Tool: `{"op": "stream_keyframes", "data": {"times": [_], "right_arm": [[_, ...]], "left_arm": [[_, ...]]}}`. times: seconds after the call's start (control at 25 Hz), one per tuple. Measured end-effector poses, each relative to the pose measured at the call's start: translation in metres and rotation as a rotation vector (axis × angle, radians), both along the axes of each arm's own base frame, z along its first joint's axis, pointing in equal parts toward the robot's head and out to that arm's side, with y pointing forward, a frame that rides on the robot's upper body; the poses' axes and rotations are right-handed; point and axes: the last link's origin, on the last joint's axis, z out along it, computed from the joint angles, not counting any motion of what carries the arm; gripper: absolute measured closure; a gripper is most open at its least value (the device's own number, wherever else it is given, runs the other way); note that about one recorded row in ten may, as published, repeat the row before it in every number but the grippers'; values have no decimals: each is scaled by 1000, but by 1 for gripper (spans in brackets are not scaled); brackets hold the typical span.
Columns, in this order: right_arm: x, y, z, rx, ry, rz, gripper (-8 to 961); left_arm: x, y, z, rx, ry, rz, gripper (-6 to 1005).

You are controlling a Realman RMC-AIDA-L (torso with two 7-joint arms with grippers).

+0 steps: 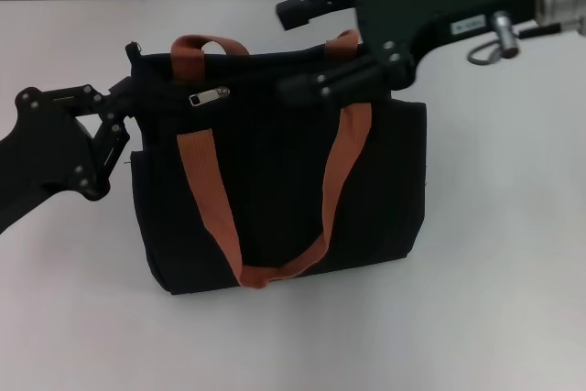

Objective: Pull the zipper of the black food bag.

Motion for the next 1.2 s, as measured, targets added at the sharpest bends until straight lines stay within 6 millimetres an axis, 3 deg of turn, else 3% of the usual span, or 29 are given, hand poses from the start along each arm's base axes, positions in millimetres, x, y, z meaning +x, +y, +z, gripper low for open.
{"op": "stream_keyframes", "data": {"times": [0.32, 0.56, 0.76, 1.2], "right_arm": [[-25, 5, -25, 102, -159, 122, 242], [-36, -1, -38, 118, -218, 203, 472], [-41, -3, -46, 134, -235, 240, 566], [-50, -6, -70, 186, -283, 314, 562]], "left_arm": [[0, 3, 2, -25, -30, 21, 972], [2, 7, 5, -40, -67, 40, 971], [5, 10, 6, -53, -81, 36, 971], [8, 13, 7, -58, -85, 28, 970]]}}
